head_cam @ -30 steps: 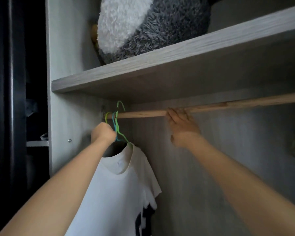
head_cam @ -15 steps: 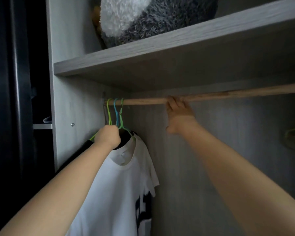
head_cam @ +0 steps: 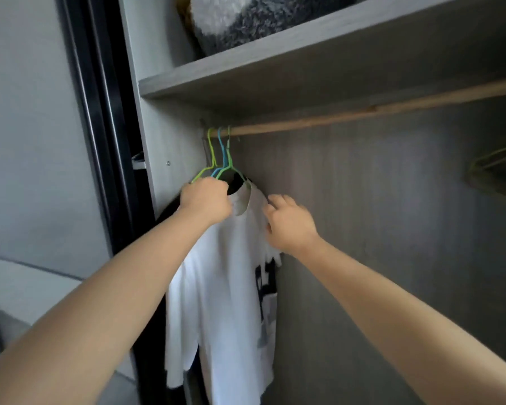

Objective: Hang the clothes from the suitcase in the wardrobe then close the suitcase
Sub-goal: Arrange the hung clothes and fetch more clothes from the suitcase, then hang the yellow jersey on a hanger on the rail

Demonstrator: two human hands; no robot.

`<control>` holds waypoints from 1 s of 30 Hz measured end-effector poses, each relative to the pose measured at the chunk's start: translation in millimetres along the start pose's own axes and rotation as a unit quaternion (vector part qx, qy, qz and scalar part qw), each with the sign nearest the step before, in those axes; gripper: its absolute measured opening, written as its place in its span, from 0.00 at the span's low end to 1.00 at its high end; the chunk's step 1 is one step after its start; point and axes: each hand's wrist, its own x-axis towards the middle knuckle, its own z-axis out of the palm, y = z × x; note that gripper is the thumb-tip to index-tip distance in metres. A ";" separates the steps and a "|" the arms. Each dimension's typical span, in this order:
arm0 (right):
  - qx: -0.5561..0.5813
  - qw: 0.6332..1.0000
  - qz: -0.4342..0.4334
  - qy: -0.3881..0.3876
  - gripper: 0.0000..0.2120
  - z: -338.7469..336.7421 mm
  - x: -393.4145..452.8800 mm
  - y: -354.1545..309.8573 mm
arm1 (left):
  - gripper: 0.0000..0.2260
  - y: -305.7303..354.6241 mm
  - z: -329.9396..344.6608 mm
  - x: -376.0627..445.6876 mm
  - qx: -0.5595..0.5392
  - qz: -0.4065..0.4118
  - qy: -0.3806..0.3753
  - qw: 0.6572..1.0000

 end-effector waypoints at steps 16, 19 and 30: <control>0.155 0.975 -0.156 -0.039 0.19 -42.5 -201.0 -126.6 | 0.14 -43.0 -43.8 -302.6 0.029 -0.135 -0.119 0.983; 0.179 0.964 -0.187 -0.066 0.17 -43.4 -240.2 -160.9 | 0.15 -58.3 -45.5 -361.5 0.039 -0.184 -0.177 0.966; 0.232 0.901 -0.276 -0.242 0.16 -49.6 -360.1 -290.9 | 0.13 -138.3 -67.7 -590.7 0.051 -0.274 -0.314 0.908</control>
